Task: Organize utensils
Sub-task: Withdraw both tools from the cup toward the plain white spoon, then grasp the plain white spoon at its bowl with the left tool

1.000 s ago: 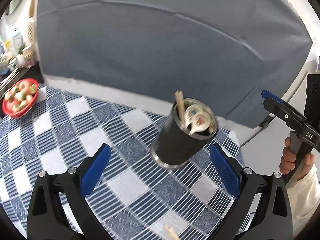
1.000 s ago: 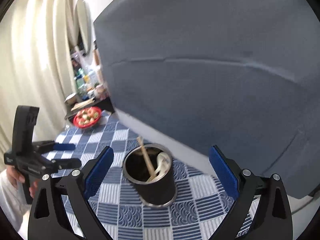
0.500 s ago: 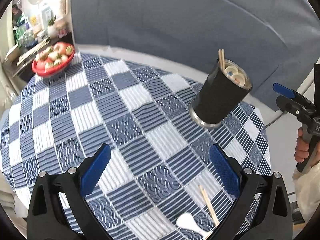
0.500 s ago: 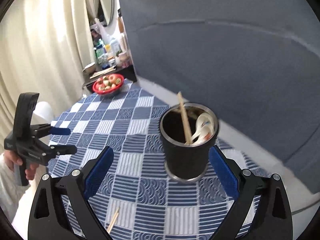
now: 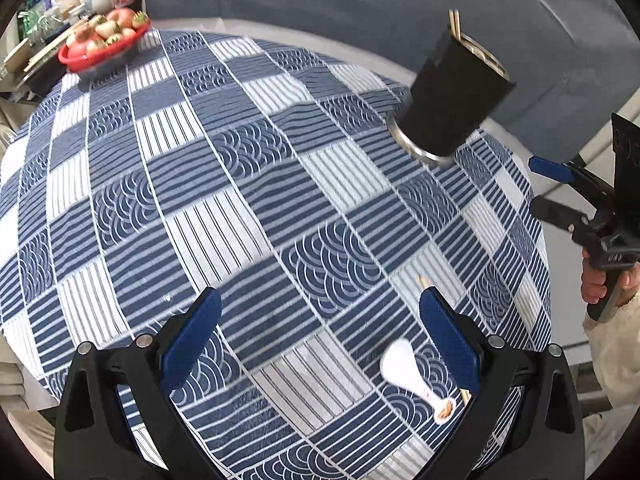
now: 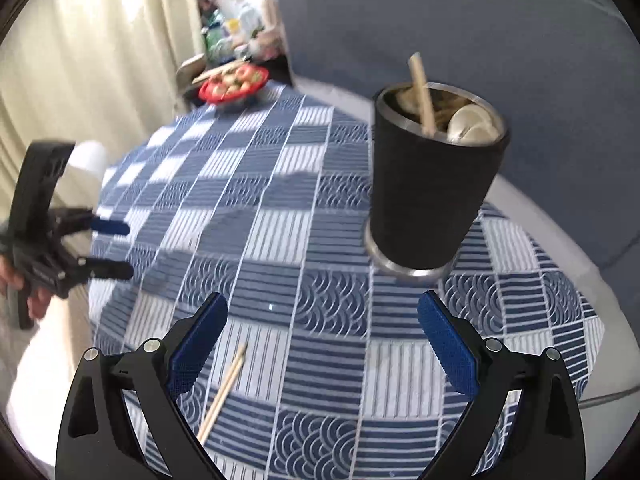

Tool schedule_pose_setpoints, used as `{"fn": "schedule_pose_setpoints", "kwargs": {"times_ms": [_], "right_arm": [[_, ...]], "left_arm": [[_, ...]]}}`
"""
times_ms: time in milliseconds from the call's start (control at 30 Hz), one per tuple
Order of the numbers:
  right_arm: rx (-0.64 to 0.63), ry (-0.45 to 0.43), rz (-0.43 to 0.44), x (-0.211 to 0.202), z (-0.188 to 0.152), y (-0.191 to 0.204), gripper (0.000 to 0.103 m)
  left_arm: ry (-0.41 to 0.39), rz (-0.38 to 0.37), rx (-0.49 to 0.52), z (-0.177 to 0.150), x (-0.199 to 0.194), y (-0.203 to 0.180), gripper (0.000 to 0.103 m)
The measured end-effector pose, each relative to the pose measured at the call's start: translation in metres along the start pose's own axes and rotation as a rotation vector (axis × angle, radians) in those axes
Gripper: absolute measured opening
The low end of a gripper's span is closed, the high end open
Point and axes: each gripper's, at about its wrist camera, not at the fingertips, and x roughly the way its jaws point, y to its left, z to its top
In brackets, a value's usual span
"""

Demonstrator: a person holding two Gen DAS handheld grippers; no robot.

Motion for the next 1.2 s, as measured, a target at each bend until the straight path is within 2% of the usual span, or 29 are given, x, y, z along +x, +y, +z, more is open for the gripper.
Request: {"fn": "schedule_pose_setpoints", "kwargs": {"times_ms": [200, 267, 333, 400, 500, 567, 600, 733, 967, 1200], "right_arm": [[-0.042, 0.057, 0.034, 0.011, -0.022, 0.019, 0.092], [-0.044, 0.071, 0.038, 0.014, -0.028, 0.023, 0.092], [-0.045, 0.086, 0.046, 0.016, -0.034, 0.025, 0.092], [-0.047, 0.101, 0.044, 0.019, -0.038, 0.026, 0.092], [-0.037, 0.120, 0.053, 0.021, -0.043, 0.026, 0.092], [-0.038, 0.121, 0.055, 0.021, -0.046, 0.027, 0.092], [-0.039, 0.121, 0.054, 0.021, -0.047, 0.027, 0.092], [-0.029, 0.118, 0.056, 0.020, -0.048, 0.026, 0.092], [-0.016, 0.123, 0.103, 0.024, -0.051, 0.030, 0.092], [-0.117, 0.174, 0.182, 0.045, -0.065, 0.070, 0.092]], "left_arm": [[0.071, -0.052, 0.027, -0.021, 0.019, -0.006, 0.097], [0.095, -0.059, 0.042, -0.028, 0.026, -0.010, 0.090], [0.126, -0.066, 0.057, -0.034, 0.035, -0.015, 0.088], [0.134, -0.079, 0.071, -0.037, 0.038, -0.019, 0.086], [0.126, -0.105, 0.101, -0.038, 0.041, -0.027, 0.077], [0.131, -0.142, 0.117, -0.038, 0.046, -0.033, 0.049], [0.153, -0.178, 0.113, -0.039, 0.050, -0.035, 0.005], [0.141, -0.216, 0.060, -0.039, 0.053, -0.031, 0.005], [0.131, -0.165, -0.024, -0.037, 0.043, -0.010, 0.005], [0.149, -0.155, -0.080, -0.036, 0.037, 0.002, 0.005]]}}
